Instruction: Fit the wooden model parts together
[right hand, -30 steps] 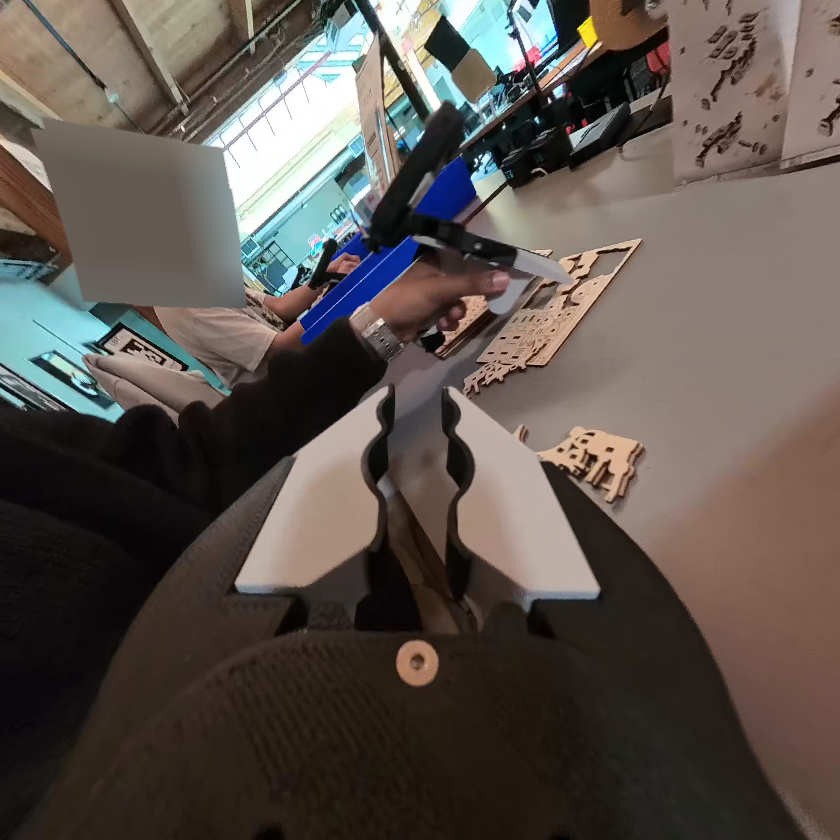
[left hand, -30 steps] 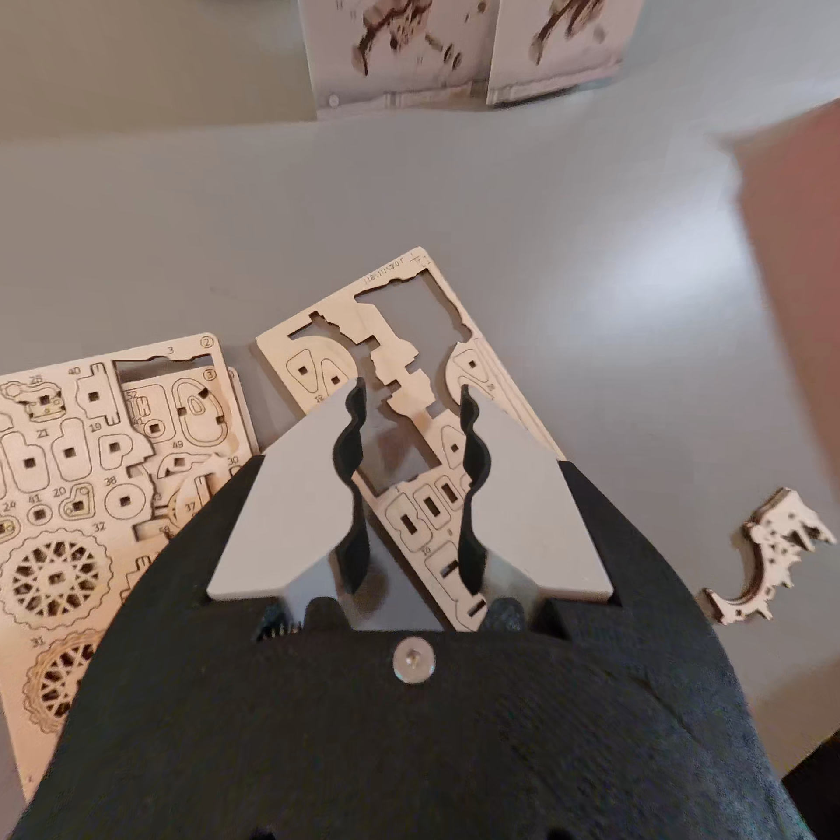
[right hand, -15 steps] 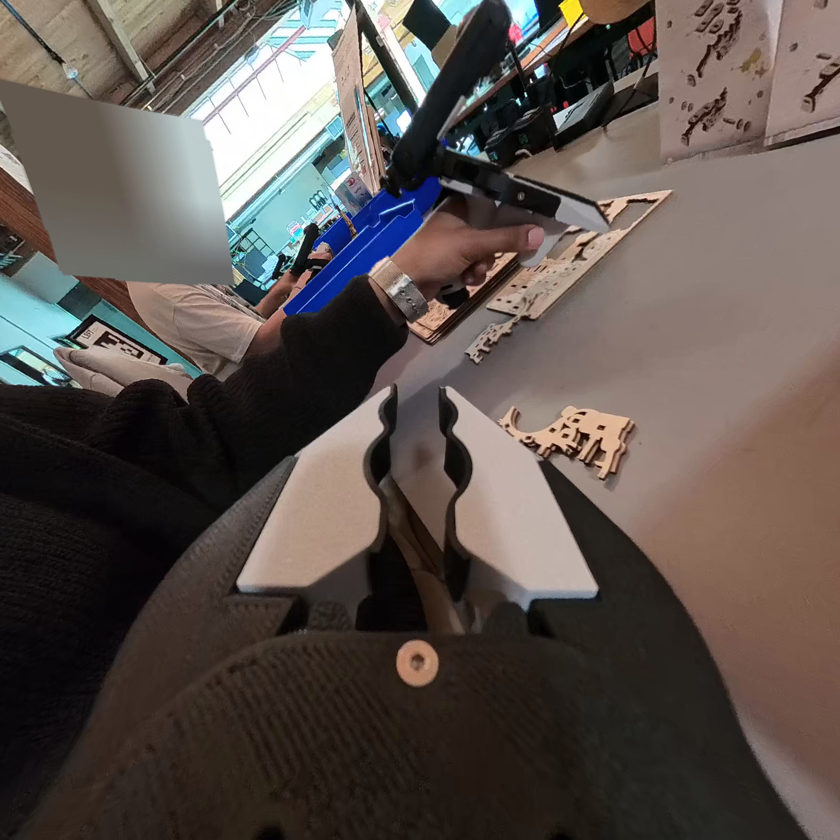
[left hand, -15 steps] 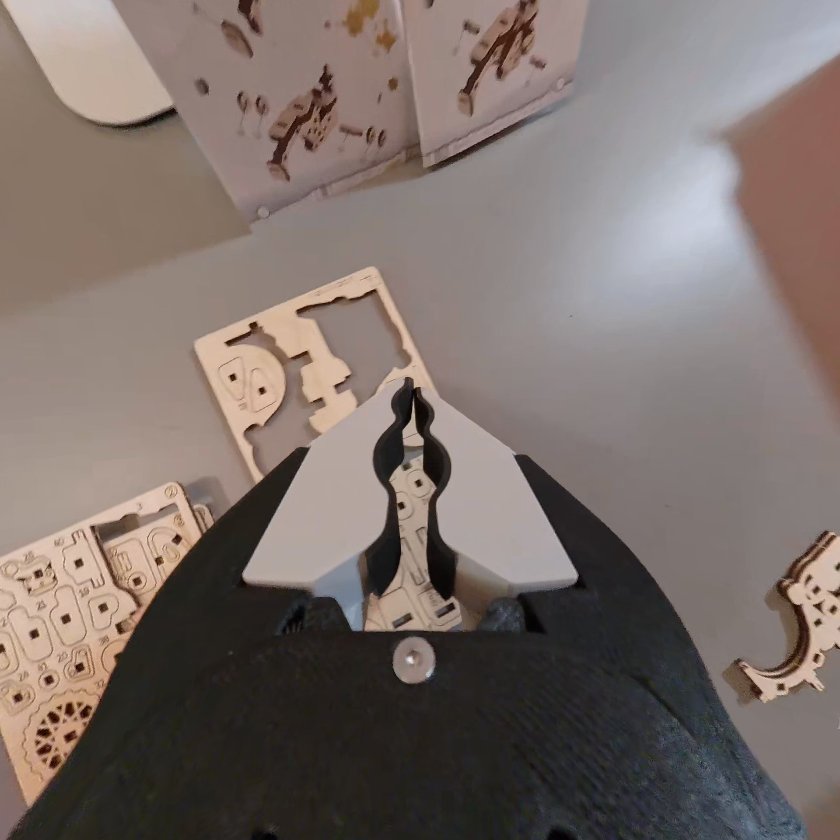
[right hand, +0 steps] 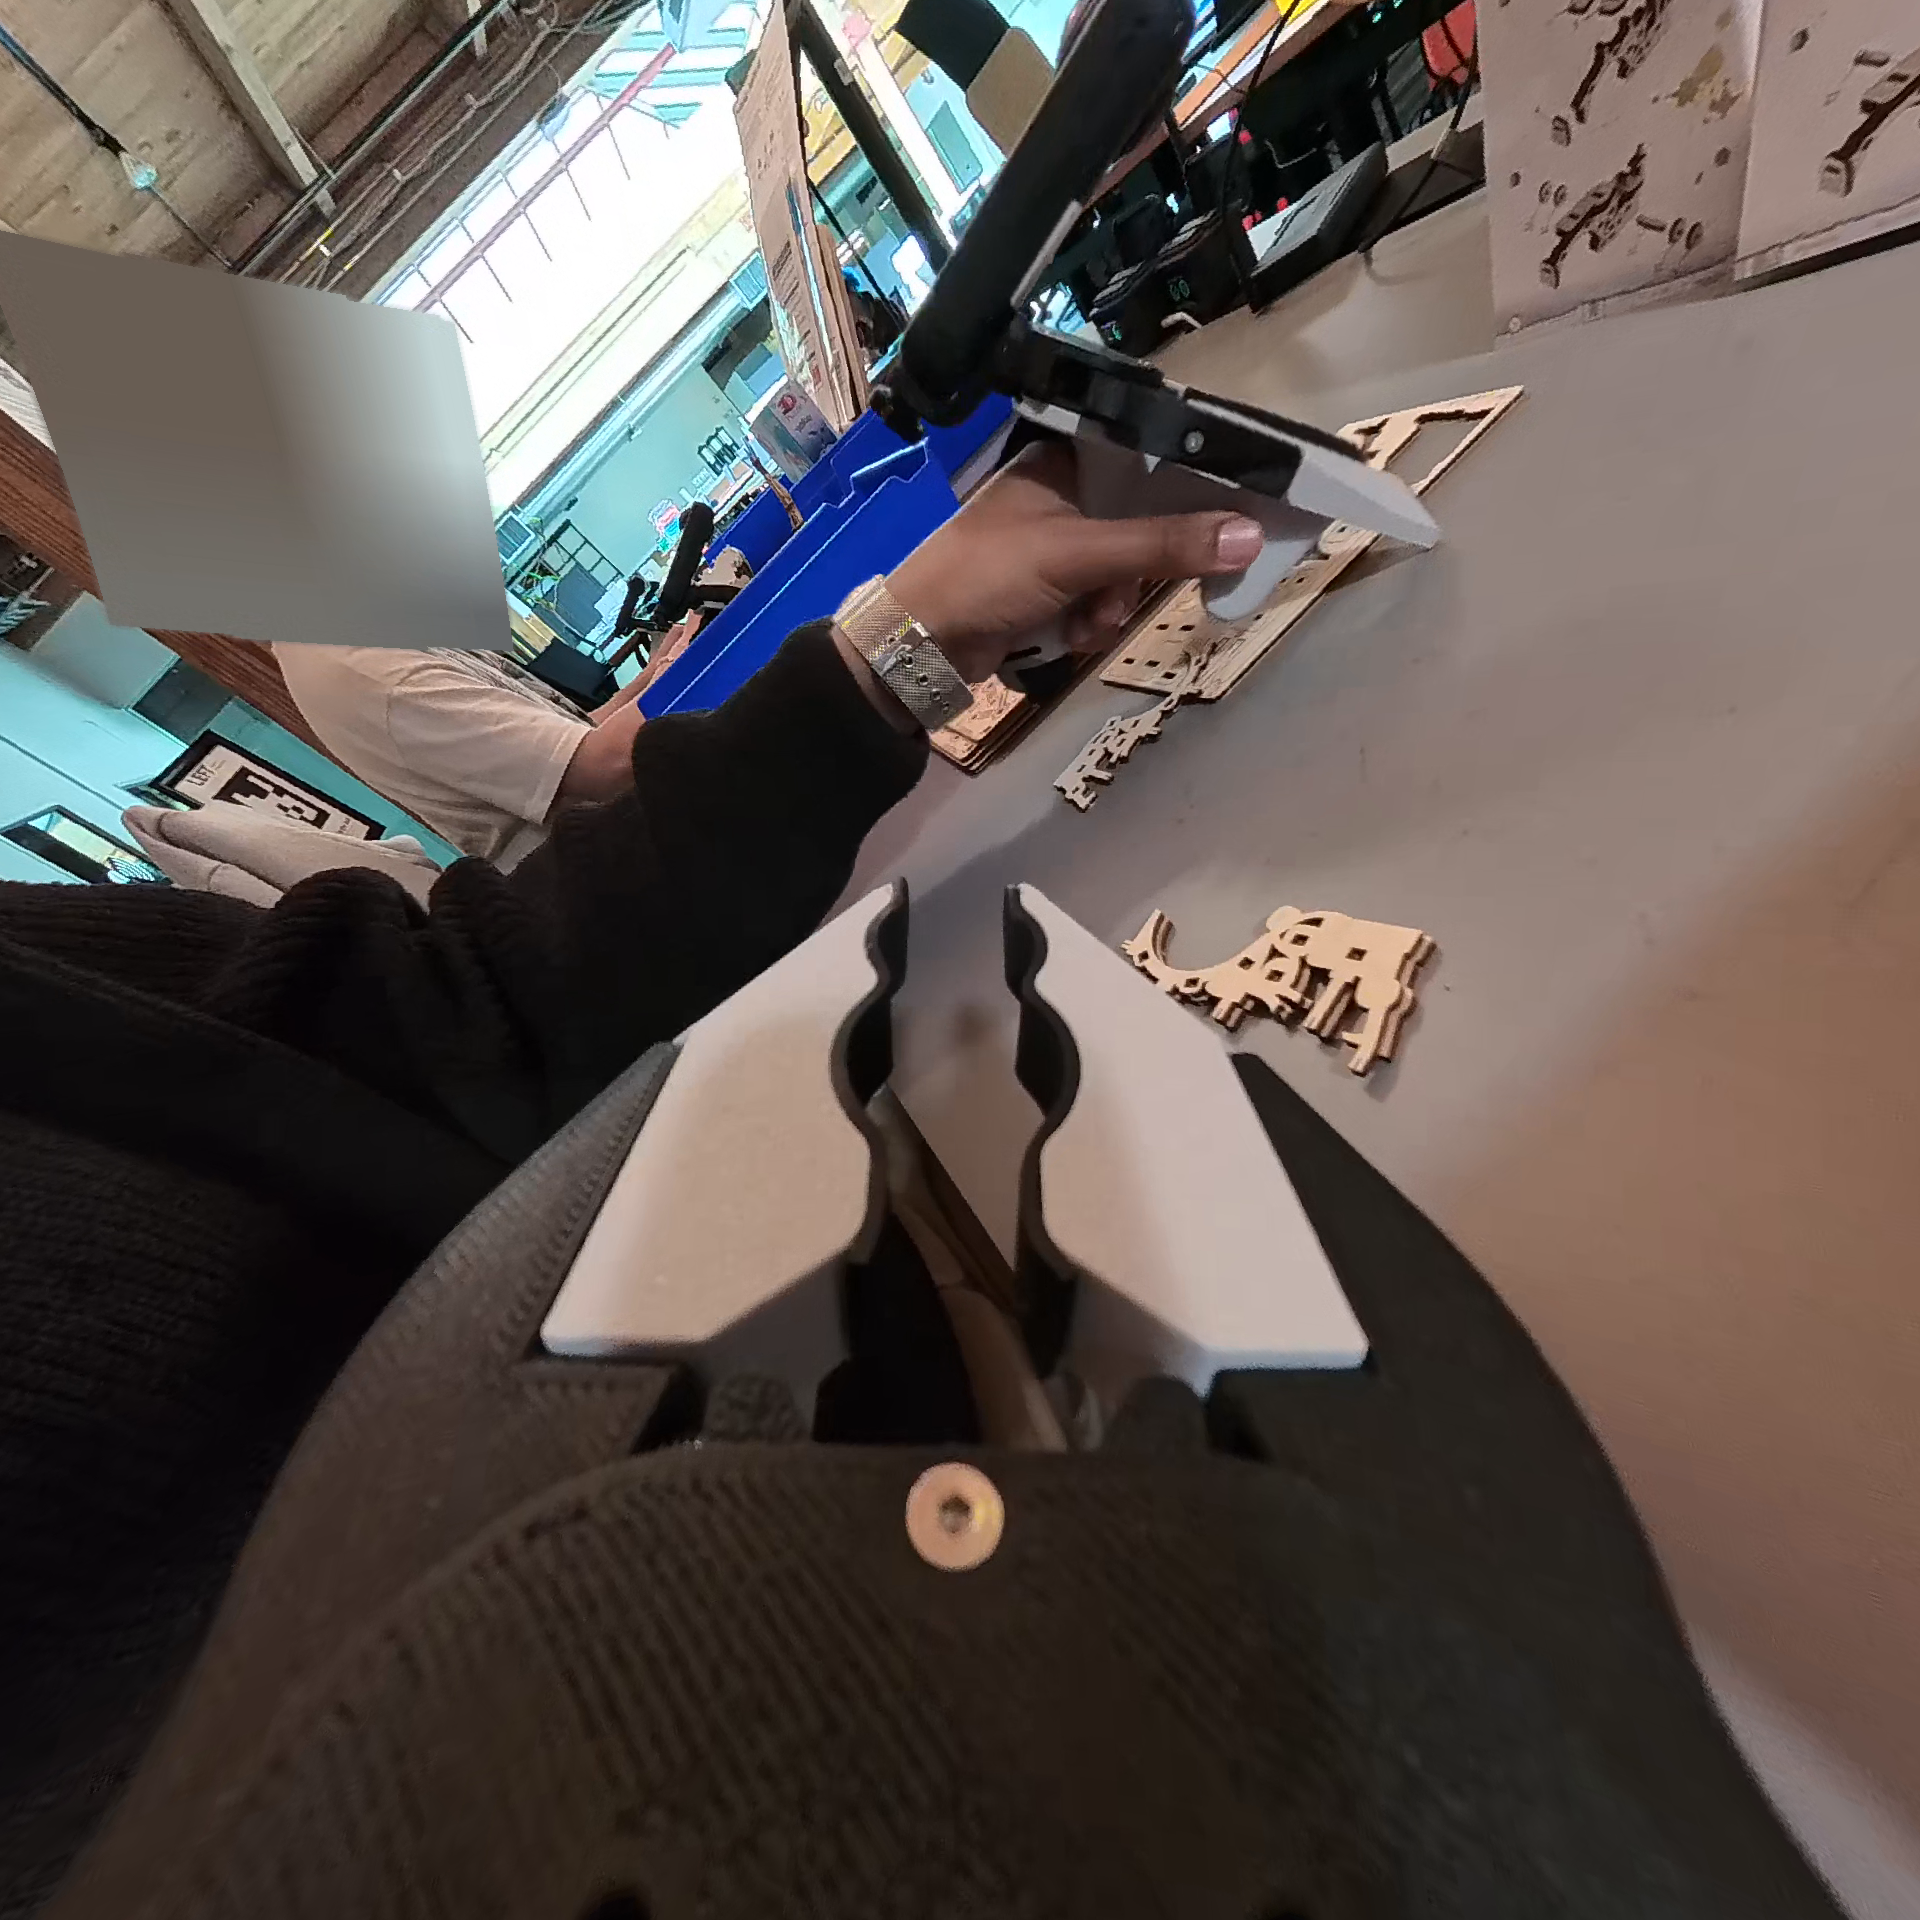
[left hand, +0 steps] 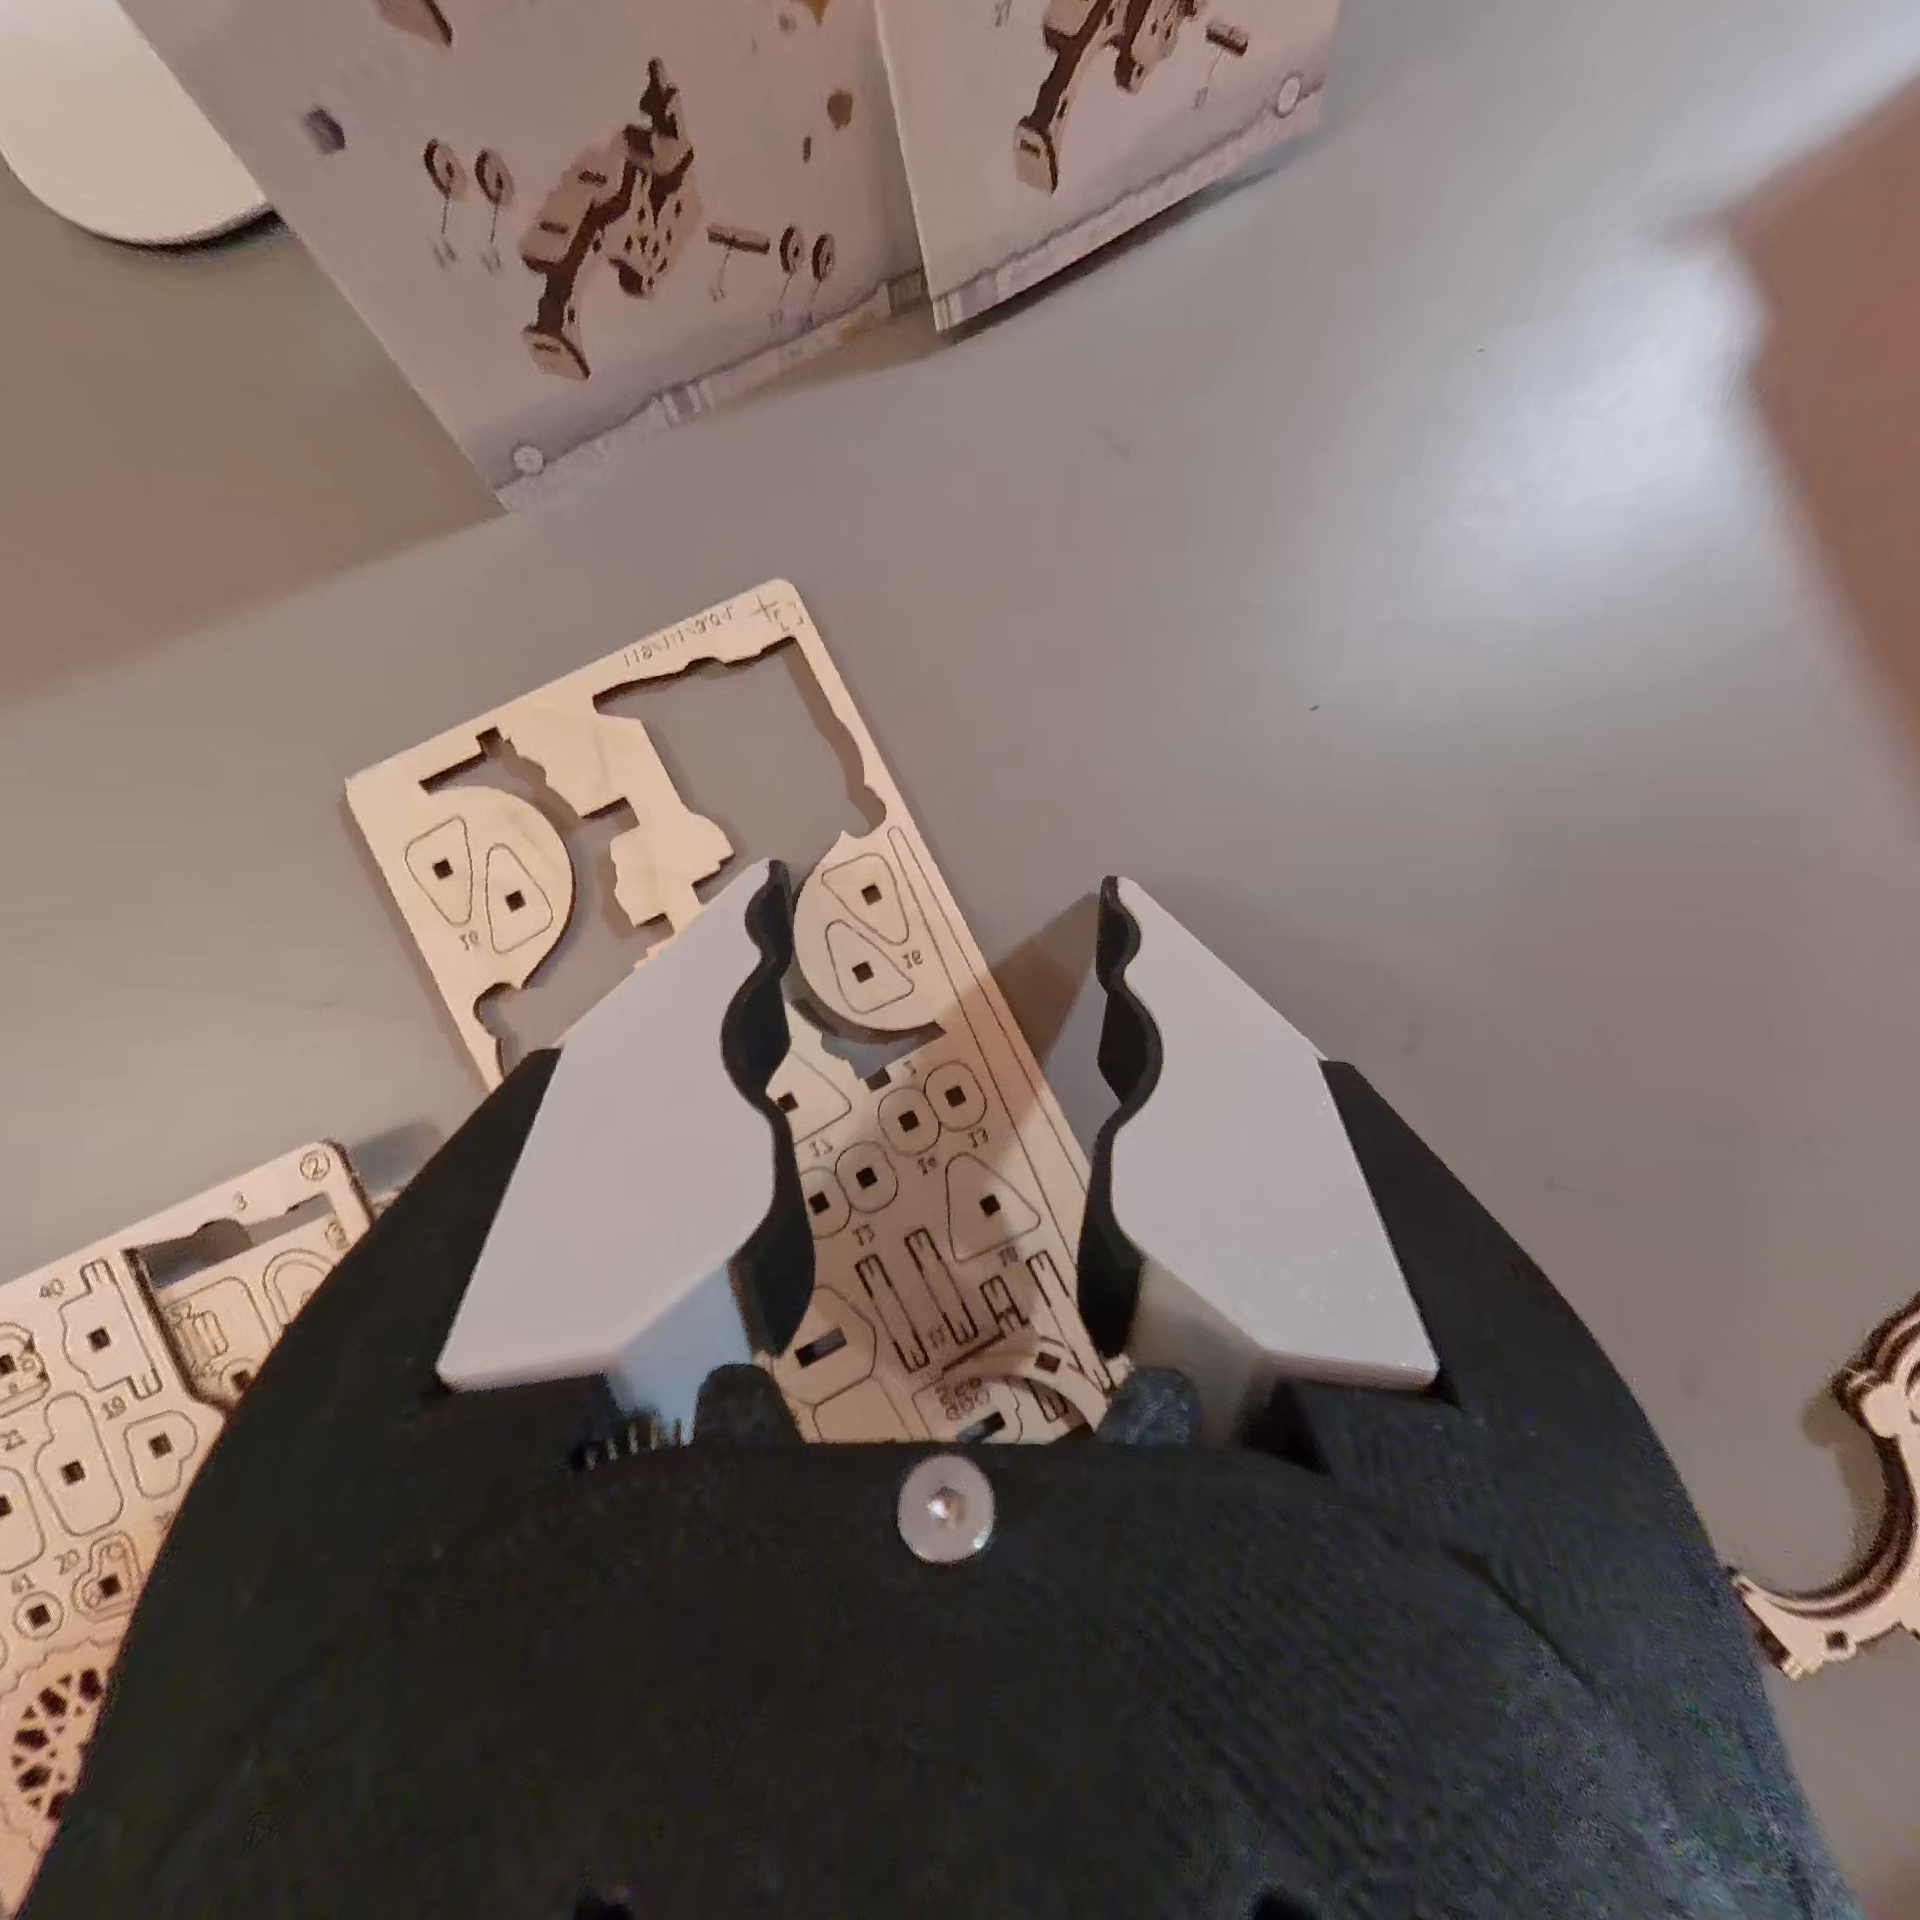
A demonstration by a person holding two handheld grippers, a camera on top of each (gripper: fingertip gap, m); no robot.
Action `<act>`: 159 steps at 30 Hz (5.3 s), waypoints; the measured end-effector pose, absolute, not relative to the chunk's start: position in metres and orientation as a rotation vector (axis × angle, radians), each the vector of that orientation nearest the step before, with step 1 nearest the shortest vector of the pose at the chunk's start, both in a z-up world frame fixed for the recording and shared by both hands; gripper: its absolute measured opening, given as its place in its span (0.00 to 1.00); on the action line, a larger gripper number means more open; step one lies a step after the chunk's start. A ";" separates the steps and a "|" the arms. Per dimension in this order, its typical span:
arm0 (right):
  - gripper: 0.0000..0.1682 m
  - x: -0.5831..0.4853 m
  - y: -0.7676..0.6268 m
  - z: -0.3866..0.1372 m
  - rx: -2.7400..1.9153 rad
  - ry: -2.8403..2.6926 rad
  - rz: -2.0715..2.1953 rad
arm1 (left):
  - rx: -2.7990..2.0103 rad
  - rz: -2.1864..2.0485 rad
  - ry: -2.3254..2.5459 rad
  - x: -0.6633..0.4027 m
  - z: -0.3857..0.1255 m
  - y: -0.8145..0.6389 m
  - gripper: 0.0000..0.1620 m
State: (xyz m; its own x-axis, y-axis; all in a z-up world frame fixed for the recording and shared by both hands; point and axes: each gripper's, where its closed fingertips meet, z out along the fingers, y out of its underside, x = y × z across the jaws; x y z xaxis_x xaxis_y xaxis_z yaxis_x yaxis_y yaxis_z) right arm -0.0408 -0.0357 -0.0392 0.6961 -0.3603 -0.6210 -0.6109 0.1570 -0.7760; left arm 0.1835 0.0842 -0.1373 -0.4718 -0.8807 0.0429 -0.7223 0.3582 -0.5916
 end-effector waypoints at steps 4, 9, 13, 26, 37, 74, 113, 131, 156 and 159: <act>0.10 -0.041 -0.036 -0.038 -1.446 0.856 0.221 | -1.431 -0.844 2.386 0.182 -0.136 0.074 0.20; 0.10 -0.041 -0.036 -0.038 -1.440 0.860 0.235 | -1.293 -0.961 2.561 0.162 -0.135 0.042 0.10; 0.10 -0.040 -0.037 -0.038 -1.435 0.867 0.244 | -1.141 -0.919 2.606 0.156 -0.136 0.026 0.10; 0.10 -0.038 -0.040 -0.037 -1.411 0.882 0.262 | -0.973 -0.983 2.420 0.160 -0.061 0.018 0.00; 0.10 -0.041 -0.039 -0.035 -1.414 0.872 0.260 | -1.130 -0.952 2.583 0.171 -0.084 0.079 0.67; 0.09 -0.033 -0.044 -0.038 -1.333 0.928 0.343 | -1.573 -0.708 2.009 0.105 -0.060 0.245 0.57; 0.07 -0.029 -0.053 -0.032 -1.403 0.896 0.146 | -1.404 -0.881 2.219 0.068 -0.117 0.135 0.52; 0.07 -0.045 -0.072 -0.032 -1.391 0.936 0.060 | -1.238 -0.905 2.510 0.057 -0.136 0.084 0.17; 0.07 -0.050 -0.073 -0.031 -1.394 0.937 0.042 | -1.119 -0.978 2.603 0.049 -0.131 0.065 0.03; 0.07 -0.050 -0.073 -0.032 -1.397 0.937 0.042 | -1.112 -1.086 2.566 0.050 -0.114 0.061 0.03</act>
State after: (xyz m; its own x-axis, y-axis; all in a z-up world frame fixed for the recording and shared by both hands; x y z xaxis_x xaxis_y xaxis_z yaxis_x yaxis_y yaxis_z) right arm -0.0504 -0.0731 -0.0317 0.6545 -0.4890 -0.5767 -0.5390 0.2331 -0.8094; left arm 0.0500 0.0610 -0.1144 -0.7167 -0.6818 0.1467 -0.5800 0.4658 -0.6683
